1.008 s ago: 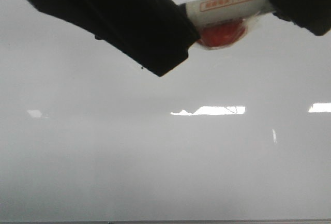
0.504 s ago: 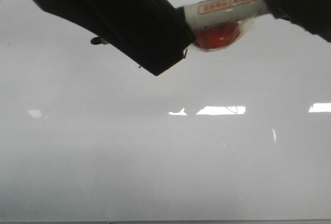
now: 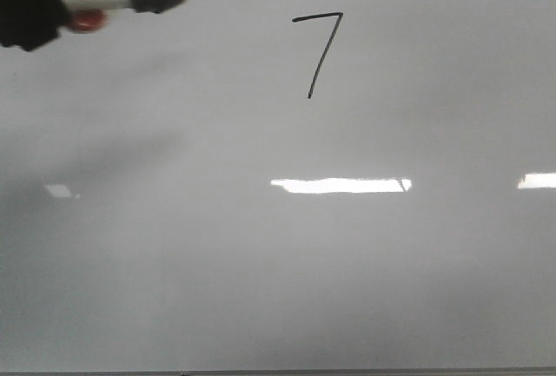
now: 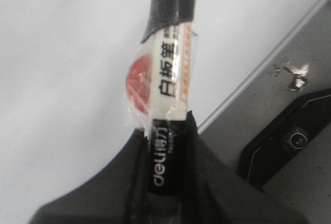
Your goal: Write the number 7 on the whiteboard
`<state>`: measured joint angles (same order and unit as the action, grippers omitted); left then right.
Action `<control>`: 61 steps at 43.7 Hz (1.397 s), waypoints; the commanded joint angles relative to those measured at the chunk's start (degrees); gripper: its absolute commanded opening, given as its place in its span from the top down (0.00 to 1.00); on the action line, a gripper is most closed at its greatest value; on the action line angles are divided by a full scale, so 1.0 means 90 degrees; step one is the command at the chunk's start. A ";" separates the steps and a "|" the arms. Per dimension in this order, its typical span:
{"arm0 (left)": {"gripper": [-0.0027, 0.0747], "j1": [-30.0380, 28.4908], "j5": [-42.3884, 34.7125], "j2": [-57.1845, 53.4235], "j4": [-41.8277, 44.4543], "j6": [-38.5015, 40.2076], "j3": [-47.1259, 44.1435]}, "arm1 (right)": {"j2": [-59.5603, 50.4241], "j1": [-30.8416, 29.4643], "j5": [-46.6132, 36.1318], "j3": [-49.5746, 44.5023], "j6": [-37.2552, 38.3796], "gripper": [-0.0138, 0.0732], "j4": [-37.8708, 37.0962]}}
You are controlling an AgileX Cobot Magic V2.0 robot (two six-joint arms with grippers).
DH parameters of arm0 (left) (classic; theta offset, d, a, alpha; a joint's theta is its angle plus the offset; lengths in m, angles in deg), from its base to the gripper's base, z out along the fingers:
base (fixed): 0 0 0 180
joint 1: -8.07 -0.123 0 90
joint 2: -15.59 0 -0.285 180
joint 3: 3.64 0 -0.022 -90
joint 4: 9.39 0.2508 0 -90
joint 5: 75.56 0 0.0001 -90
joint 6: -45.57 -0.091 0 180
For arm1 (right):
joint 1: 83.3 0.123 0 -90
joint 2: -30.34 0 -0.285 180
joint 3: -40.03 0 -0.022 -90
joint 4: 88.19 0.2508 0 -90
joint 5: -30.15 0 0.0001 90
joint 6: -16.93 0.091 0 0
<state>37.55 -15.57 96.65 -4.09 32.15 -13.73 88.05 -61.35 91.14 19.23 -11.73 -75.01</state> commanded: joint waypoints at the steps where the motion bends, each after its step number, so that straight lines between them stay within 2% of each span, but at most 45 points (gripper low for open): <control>1: 0.99 -0.0618 0.0062 -0.0448 0.0380 0.0649 0.0128 | -0.0061 -0.0052 -0.0248 0.0194 0.0037 0.16 0.0067; 5: 0.99 -0.1372 -0.0225 -0.0792 0.0366 0.0755 -0.0164 | -0.0061 -0.0052 -0.0248 0.0194 0.0037 0.16 0.0067; 8: 0.99 -0.1904 -0.0755 -0.1089 0.0366 0.0952 -0.0483 | -0.0061 -0.0051 -0.0254 0.0194 0.0037 0.16 0.0067; 13: 0.99 -0.2661 -0.2060 -0.1538 0.0225 0.1453 -0.1152 | -0.0061 -0.0051 -0.0260 0.0194 0.0037 0.16 0.0067; 16: 0.99 -0.3033 -0.2931 -0.1681 -0.0215 0.1491 -0.1632 | -0.0061 -0.0051 -0.0260 0.0194 0.0037 0.16 0.0067; 24: 0.99 -0.3285 -0.5202 -0.1549 -0.1101 0.1491 -0.2633 | -0.0061 -0.0051 -0.0304 0.0194 0.0037 0.16 0.0073; 31: 0.99 -0.3258 -0.6547 -0.1075 -0.1393 0.1491 -0.2971 | -0.0061 -0.0051 -0.0311 0.0194 0.0037 0.16 0.0073; 41: 0.99 -0.3258 -0.7373 -0.0354 -0.1420 0.1491 -0.2971 | -0.0054 -0.0051 -0.0370 0.0188 0.0037 0.16 0.0073; 61: 0.99 -0.3256 -0.8151 0.0698 -0.1420 0.1491 -0.2971 | -0.0054 -0.0051 -0.0382 0.0188 0.0037 0.16 0.0073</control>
<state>8.16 -83.95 103.01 -16.27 45.12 -41.88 88.05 -61.35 90.82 19.23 -11.22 -75.01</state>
